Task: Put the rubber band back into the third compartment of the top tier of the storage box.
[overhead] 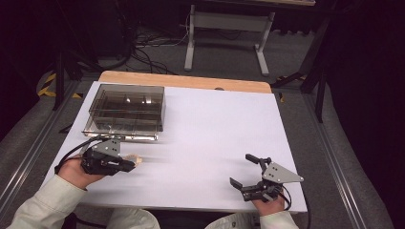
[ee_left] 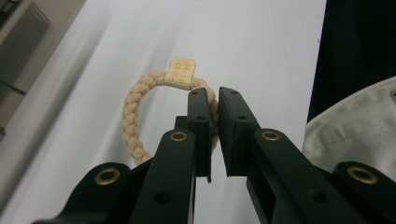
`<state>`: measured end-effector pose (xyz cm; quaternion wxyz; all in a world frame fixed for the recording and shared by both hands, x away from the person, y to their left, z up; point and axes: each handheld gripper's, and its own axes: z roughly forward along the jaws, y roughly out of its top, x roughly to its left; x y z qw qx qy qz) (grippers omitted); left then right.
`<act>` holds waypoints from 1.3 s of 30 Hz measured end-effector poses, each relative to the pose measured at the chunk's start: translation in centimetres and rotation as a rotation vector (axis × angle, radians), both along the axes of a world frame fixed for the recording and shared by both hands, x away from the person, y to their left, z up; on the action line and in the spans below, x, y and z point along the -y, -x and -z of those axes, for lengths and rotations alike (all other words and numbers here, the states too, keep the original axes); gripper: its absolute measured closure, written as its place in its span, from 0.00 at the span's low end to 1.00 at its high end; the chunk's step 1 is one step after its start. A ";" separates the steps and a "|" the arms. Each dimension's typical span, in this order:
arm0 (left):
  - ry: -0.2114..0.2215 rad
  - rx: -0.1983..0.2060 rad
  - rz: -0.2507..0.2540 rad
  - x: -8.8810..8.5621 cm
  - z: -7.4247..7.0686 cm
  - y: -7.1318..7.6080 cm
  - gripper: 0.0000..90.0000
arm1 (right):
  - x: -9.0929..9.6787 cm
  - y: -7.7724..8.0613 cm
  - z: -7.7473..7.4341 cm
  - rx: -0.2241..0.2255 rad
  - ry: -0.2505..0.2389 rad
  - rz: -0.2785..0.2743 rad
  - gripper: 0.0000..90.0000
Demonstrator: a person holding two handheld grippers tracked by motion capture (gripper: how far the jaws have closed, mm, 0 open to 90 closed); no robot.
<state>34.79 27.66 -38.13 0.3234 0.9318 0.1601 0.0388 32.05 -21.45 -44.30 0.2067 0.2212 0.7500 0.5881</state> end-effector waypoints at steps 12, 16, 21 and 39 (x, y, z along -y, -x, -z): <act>0.025 0.027 -0.006 0.0 -1.1 0.0 0.93 | 0.0 0.0 0.0 -0.001 0.000 -0.001 0.04; 0.023 0.044 -0.011 0.1 -1.5 0.0 0.93 | 0.0 0.0 0.0 -0.001 0.000 -0.001 0.04; 0.028 0.056 -0.019 0.0 -1.9 0.0 0.93 | 0.0 0.0 0.0 -0.002 -0.003 -0.001 0.04; 0.055 0.090 -0.032 0.2 -3.8 -0.8 0.93 | 0.0 -0.1 0.0 -0.002 -0.003 -0.001 0.04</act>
